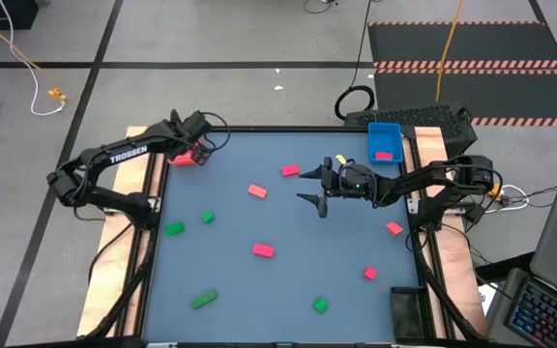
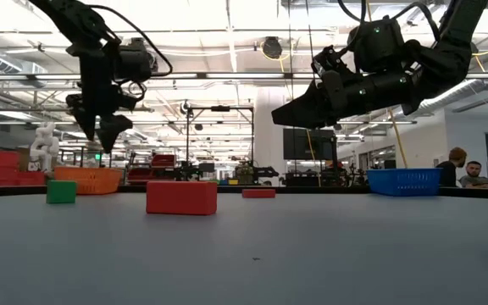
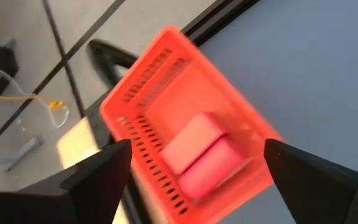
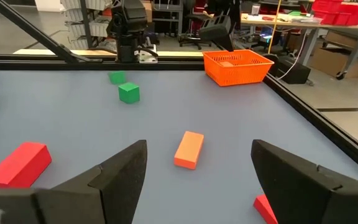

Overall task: Sort & place blocks by color
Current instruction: Adjust the orange bin

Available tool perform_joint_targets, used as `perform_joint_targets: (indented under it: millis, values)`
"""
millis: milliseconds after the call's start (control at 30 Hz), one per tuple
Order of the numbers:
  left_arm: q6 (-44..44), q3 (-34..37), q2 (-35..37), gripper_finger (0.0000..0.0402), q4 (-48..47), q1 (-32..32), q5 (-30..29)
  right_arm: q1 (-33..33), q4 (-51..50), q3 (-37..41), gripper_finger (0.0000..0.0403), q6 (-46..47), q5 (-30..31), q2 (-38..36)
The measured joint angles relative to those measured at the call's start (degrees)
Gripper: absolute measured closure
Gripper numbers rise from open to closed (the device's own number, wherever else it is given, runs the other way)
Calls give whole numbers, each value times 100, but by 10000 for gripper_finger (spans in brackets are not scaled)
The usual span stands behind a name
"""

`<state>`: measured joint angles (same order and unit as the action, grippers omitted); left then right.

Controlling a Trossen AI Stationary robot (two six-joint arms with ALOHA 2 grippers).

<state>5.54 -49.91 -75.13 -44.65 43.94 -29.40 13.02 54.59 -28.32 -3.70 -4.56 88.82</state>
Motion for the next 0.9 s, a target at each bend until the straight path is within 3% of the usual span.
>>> perform_joint_targets:
  millis: [267, 567, 900]
  values:
    - [-184, 0, 2, 69, 1042, -385, 1268, 2, 0, 0, 121, 0, 2, 0]
    - [-71, 408, 2, 117, 1521, -518, 1308, 0, 46, 0, 121, 2, 0, 0]
    - [-71, 944, 0, 145, 1926, -203, 1304, 0, 64, 0, 121, 5, 0, 2]
